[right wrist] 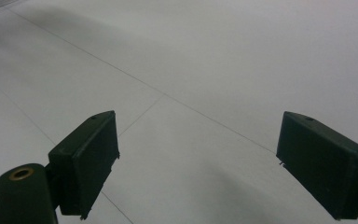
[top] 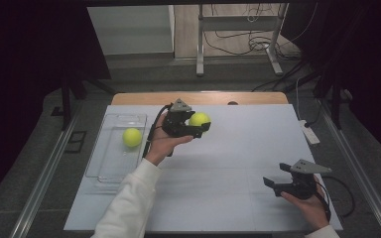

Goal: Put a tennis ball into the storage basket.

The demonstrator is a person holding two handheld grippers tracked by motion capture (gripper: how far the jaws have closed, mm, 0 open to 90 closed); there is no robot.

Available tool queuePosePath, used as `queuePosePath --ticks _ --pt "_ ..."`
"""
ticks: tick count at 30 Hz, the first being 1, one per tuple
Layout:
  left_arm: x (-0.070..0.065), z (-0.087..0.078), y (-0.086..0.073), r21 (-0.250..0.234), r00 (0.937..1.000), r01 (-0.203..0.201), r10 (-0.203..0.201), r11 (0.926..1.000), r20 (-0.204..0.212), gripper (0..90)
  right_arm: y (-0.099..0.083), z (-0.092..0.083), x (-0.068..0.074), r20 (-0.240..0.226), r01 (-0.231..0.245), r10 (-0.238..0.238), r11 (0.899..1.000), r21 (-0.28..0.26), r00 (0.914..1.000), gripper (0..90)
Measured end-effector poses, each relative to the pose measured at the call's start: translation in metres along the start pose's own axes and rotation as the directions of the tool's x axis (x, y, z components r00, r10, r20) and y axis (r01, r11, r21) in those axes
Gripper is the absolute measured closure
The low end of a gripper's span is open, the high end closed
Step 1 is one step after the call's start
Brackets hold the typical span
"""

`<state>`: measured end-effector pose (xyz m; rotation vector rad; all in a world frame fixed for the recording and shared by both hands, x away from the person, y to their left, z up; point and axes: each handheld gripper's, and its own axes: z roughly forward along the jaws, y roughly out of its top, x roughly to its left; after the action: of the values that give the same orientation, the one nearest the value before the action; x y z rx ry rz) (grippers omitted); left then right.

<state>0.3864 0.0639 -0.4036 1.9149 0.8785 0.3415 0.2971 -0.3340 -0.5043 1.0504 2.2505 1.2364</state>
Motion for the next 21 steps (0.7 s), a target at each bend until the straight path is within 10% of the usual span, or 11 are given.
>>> queuePosePath --ticks 21 --pt "0.004 -0.011 -0.002 -0.023 0.9998 0.007 -0.008 0.9997 -0.018 27.9 0.000 0.000 0.000 0.000 0.000 0.000 1.000 0.003 1.0000 13.0"
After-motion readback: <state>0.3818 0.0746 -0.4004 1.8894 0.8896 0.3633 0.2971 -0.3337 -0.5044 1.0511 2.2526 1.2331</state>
